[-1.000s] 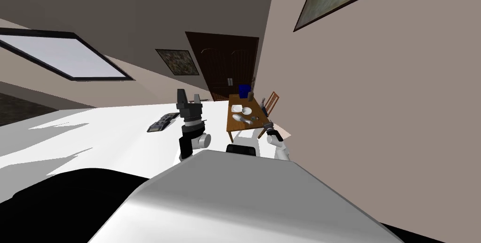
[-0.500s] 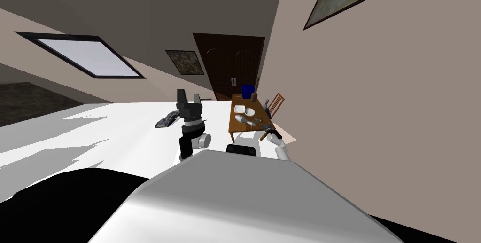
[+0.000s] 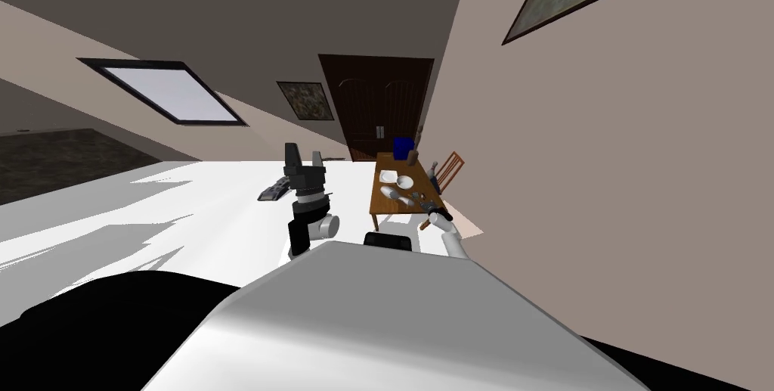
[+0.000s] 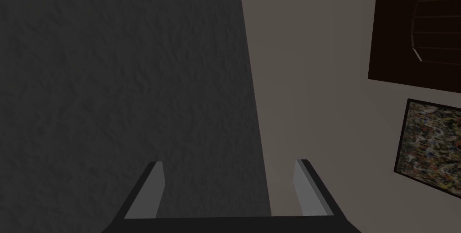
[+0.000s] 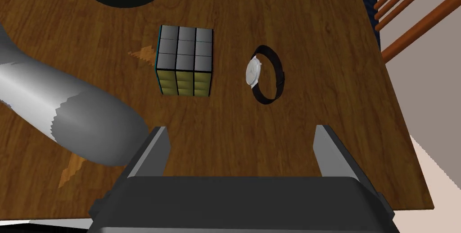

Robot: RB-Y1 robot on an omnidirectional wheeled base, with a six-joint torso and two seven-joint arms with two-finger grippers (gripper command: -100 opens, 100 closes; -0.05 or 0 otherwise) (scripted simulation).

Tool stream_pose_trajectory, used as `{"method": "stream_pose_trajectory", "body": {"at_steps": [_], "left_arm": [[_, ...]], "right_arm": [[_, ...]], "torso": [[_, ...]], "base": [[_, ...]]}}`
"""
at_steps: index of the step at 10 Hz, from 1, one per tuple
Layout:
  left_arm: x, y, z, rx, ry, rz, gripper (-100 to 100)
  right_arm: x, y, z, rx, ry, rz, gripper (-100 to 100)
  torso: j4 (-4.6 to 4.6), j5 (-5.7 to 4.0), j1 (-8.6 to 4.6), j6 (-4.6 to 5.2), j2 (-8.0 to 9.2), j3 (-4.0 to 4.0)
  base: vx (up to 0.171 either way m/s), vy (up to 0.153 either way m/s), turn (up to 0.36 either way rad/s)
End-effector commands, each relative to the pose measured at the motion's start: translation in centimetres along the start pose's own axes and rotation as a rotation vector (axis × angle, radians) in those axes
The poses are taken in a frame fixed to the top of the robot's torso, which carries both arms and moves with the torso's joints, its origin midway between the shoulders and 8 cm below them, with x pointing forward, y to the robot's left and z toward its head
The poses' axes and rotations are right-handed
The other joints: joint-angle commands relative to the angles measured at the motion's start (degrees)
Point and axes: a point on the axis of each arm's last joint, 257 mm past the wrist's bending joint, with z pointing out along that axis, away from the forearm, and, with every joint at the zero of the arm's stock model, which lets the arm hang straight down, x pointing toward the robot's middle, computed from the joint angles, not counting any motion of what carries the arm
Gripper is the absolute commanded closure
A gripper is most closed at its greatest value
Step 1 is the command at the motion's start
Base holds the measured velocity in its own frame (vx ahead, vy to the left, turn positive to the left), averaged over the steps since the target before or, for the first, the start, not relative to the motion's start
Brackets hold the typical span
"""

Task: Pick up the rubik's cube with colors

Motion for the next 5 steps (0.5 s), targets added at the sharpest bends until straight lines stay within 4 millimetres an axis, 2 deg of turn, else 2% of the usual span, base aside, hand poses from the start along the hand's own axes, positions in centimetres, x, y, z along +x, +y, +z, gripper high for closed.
{"method": "stream_pose_trajectory", "body": {"at_steps": [1,5], "left_arm": [[0.0,0.0,0.0,0.0,0.0,0.0,0],[0.0,0.0,0.0,0.0,0.0,0.0,0]], "right_arm": [[-0.6,-0.4,0.6,0.023,-0.039,0.071,-100],[-2.3,-1.1,1.4,0.056,-0.113,0.184,-100]], "torso": [[0.0,0.0,0.0,0.0,0.0,0.0],[0.0,-0.01,-0.04,0.01,0.01,0.01]], "base": [[0.065,0.005,0.164],[0.044,-0.005,0.095]]}}
